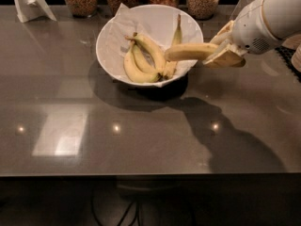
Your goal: Pick banana from white bowl
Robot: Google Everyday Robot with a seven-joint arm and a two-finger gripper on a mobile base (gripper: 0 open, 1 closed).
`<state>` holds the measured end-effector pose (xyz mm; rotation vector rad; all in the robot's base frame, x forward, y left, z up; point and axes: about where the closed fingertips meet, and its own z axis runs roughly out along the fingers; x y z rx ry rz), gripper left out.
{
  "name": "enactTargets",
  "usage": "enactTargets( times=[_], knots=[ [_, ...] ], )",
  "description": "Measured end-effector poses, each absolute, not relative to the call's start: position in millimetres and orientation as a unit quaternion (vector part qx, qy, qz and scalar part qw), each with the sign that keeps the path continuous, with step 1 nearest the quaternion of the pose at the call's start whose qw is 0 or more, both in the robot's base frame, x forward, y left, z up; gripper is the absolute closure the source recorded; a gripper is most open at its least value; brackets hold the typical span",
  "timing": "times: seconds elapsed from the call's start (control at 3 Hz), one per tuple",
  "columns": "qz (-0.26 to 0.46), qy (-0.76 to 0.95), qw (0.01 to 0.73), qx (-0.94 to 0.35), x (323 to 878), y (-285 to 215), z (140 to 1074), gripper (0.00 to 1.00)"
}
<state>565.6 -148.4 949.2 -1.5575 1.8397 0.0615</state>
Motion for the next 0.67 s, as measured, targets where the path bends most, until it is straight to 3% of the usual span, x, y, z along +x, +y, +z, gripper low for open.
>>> enactTargets(
  times=[0.67],
  knots=[
    [0.137, 0.679, 0.414, -0.591, 543.1, -152.2, 975.3, 1.00]
  ],
)
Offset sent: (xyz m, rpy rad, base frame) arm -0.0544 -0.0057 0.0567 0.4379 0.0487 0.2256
